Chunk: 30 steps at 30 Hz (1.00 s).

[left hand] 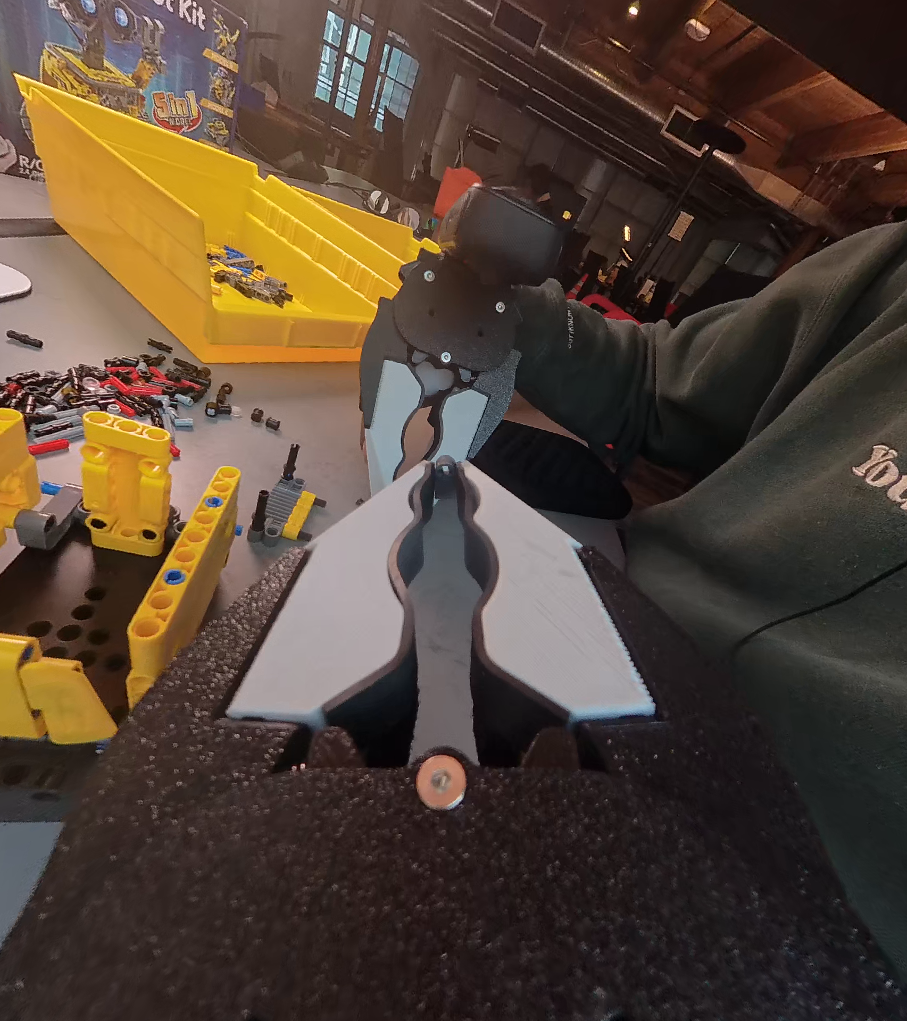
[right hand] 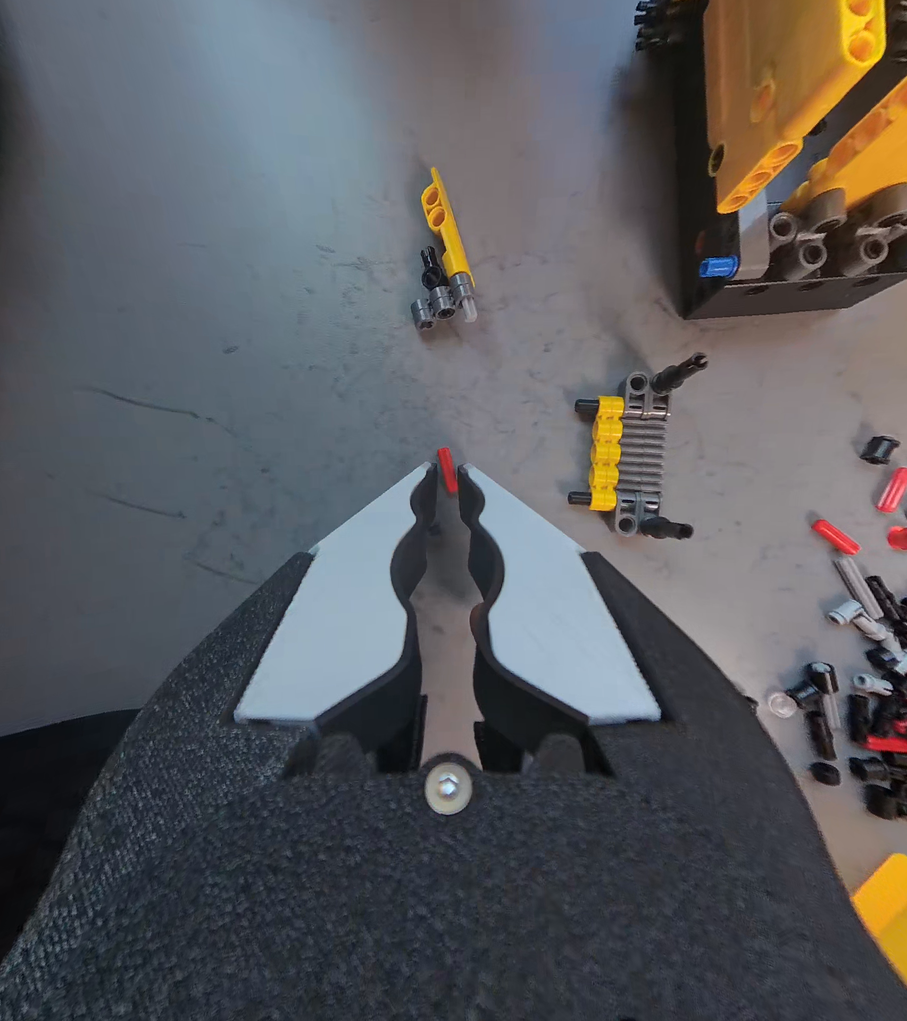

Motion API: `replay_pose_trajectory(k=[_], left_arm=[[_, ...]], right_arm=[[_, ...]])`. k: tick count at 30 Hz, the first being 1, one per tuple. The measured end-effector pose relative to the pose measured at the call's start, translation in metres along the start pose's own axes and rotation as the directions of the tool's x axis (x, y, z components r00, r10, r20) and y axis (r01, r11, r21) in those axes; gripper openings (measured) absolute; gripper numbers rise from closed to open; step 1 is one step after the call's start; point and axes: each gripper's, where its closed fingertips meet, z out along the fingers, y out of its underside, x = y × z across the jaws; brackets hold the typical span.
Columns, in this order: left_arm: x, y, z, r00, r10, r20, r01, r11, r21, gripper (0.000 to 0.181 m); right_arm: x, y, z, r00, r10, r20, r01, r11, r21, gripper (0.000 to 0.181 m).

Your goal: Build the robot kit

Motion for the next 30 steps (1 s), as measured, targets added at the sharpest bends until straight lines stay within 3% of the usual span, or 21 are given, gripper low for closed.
replay_pose_trajectory(k=[4,7,13,16,23,30], left_arm=[[-0.001,0.003,0.001,1.0,-0.002,0.009,0.003,1.0,-0.015,0.006],[-0.001,0.002,0.001,1.0,0.006,0.019,-0.006,1.0,-0.016,0.006],[-0.006,0.001,0.001,0.998,0.022,0.058,-0.022,1.0,-0.003,0.006],[-0.005,0.0,0.003,0.998,0.024,0.057,-0.024,1.0,0.005,0.006],[0.0,0.0,0.005,0.996,0.073,0.044,-0.073,0.997,0.006,0.006],[-0.004,0.014,0.014,0.986,0.142,0.082,-0.134,0.986,-0.098,0.006]], right_arm=[[-0.001,0.0,0.001,0.999,0.023,-0.024,-0.023,1.0,0.003,0.003],[0.002,-0.004,0.0,0.992,-0.02,-0.128,0.024,0.999,0.035,0.002],[0.015,-0.058,-0.032,0.935,0.096,-0.341,0.049,0.919,0.392,0.002],[0.018,-0.08,-0.048,0.906,0.11,-0.408,0.109,0.871,0.479,0.002],[0.006,-0.094,-0.05,0.907,0.08,-0.414,0.152,0.854,0.498,0.003],[0.004,-0.088,-0.046,0.906,0.056,-0.42,0.162,0.871,0.464,0.003]])
